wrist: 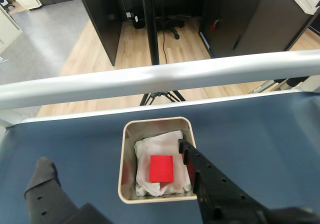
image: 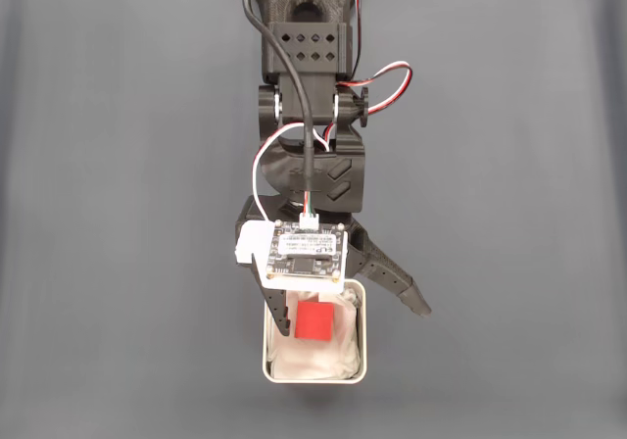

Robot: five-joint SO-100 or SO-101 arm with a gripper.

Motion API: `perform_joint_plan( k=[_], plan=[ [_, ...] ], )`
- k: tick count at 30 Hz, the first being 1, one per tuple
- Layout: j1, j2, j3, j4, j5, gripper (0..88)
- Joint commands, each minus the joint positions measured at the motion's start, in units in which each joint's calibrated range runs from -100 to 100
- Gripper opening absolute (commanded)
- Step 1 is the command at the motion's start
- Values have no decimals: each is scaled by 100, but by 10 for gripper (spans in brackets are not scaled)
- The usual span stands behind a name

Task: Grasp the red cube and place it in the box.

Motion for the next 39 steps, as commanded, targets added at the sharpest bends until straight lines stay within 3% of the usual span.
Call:
perform_joint_plan(
  k=[1,4,8,12,17,30,36,39],
  plan=[
    [43,-73,-312,-122,20,524],
    [43,-107,-275,-122,24,475],
    [14,-307,-111,-114,137,188],
    [-57,-861,-56,50,103,0],
    [-142,-2360,756,681,10,0],
    [-213,-7291,6322,829,288,0],
    [-156,-9197,8064,1976,308,0],
    [-192,-9492,8128,3132,195,0]
  ],
)
